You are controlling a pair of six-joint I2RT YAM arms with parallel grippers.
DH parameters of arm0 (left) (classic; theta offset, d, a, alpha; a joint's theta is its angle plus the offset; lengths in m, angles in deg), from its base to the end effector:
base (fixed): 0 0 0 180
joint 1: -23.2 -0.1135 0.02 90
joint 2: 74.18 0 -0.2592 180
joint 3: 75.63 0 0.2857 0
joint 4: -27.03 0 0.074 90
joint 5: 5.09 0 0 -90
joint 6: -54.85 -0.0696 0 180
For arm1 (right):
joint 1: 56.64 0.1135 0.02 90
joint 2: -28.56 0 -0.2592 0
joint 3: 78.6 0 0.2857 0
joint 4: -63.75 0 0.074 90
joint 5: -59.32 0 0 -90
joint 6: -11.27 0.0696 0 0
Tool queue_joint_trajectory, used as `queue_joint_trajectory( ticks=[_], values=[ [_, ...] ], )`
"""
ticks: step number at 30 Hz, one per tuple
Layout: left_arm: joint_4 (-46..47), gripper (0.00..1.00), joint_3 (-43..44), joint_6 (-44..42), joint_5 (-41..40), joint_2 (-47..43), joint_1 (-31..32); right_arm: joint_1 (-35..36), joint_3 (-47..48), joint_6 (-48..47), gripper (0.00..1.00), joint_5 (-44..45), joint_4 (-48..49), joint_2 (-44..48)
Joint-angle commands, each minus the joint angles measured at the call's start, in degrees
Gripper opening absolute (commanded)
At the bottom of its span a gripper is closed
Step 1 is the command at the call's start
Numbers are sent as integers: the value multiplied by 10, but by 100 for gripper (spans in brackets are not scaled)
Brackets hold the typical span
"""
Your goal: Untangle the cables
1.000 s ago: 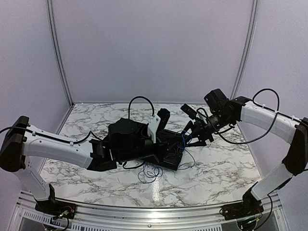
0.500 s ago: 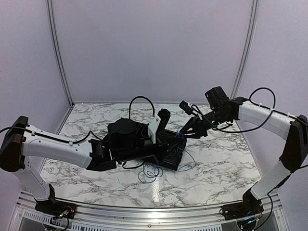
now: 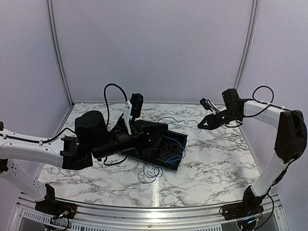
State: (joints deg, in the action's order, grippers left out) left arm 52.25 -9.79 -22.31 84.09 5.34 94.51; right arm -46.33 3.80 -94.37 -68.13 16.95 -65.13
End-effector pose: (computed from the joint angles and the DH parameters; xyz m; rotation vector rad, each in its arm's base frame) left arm 0.1263 -0.3702 0.3295 0.7113 1.2974 -1.2064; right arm 0.3714 0.1106 0.2065 -0.7810 2.3327 0.7965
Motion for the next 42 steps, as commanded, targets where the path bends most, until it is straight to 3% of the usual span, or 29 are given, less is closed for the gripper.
queue_joint_trajectory(
  ticks=[1, 7, 9, 10, 21, 28, 37, 42],
  values=[
    [-16, 0, -15, -15, -31, -32, 4, -22, 2, 13, 31, 24, 17, -7],
    [-38, 0, -22, -28, -55, -40, 4, -29, -8, 4, 21, 3, 25, 10],
    [-39, 0, -22, -25, -55, -37, 4, -29, -13, -4, 2, 2, 29, 20],
    [-40, 0, -22, -24, -55, -35, 4, -29, -17, -6, 0, -1, 31, 26],
    [-68, 0, -31, -36, -96, -45, 3, -44, -48, -29, 0, 1, 40, 72],
    [-137, 0, -65, -80, -198, -133, 1, -124, -42, -1, 0, -38, 38, 38],
    [-151, 0, -73, -94, -222, -162, -1, -145, -25, 37, 0, -57, 37, 1],
    [-154, 0, -48, -91, -226, -131, -6, -136, -9, -43, 1, -151, -13, 1]
  ],
)
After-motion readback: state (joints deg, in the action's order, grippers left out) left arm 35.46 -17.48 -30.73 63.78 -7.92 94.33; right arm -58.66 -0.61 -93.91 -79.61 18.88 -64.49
